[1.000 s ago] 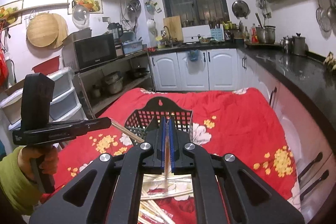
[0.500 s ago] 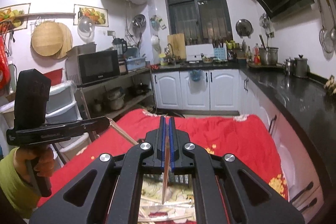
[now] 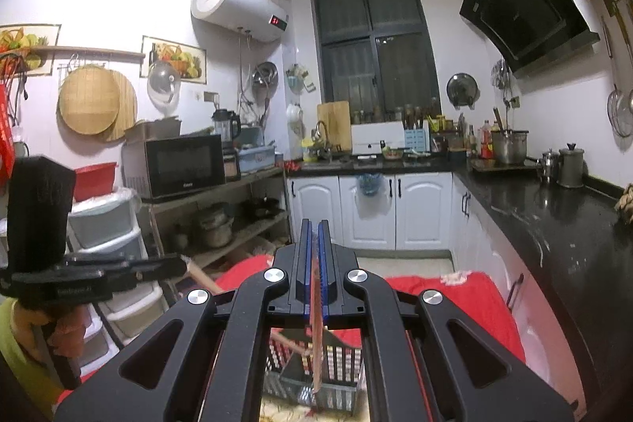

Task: Organize utensils
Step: 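Lift the left tool's chopstick over the green caddy while the right tool carries its chopstick there, then open the left tool to drop its chopstick into the caddy while the right tool releases its own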

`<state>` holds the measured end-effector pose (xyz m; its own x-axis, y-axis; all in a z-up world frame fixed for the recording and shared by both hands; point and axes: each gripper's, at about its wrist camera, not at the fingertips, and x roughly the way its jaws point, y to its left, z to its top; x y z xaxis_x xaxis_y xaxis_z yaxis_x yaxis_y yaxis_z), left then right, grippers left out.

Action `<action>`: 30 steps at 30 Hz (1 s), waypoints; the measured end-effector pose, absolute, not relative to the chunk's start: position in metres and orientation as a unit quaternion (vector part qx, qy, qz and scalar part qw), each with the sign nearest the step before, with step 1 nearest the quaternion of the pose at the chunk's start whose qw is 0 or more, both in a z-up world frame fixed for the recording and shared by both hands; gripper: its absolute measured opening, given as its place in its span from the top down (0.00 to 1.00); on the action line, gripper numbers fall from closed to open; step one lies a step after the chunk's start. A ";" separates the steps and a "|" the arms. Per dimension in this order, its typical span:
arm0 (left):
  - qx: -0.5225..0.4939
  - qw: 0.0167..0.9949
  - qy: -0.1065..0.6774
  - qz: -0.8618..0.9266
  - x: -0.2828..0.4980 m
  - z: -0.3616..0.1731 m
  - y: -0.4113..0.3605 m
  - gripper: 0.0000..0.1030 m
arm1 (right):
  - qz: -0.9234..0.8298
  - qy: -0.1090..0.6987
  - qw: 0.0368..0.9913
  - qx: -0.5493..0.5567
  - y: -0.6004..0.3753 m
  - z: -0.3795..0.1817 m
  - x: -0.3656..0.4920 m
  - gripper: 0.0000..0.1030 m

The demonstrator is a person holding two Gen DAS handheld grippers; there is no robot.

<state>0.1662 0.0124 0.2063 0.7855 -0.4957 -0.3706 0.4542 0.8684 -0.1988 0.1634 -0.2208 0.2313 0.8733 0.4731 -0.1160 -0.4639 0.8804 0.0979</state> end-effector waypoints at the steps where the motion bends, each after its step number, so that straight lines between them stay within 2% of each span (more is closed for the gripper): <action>1: -0.048 0.944 0.212 -0.250 0.168 0.206 0.014 1.00 | 0.243 0.066 0.967 0.034 -0.220 0.234 0.166 0.97; 10: -0.058 0.938 0.243 -0.242 0.191 0.195 0.021 1.00 | 0.245 0.062 0.967 0.023 -0.207 0.234 0.192 0.97; 30: -0.071 0.914 0.310 -0.251 0.240 0.124 0.001 1.00 | 0.214 0.139 0.966 0.038 -0.192 0.160 0.243 0.97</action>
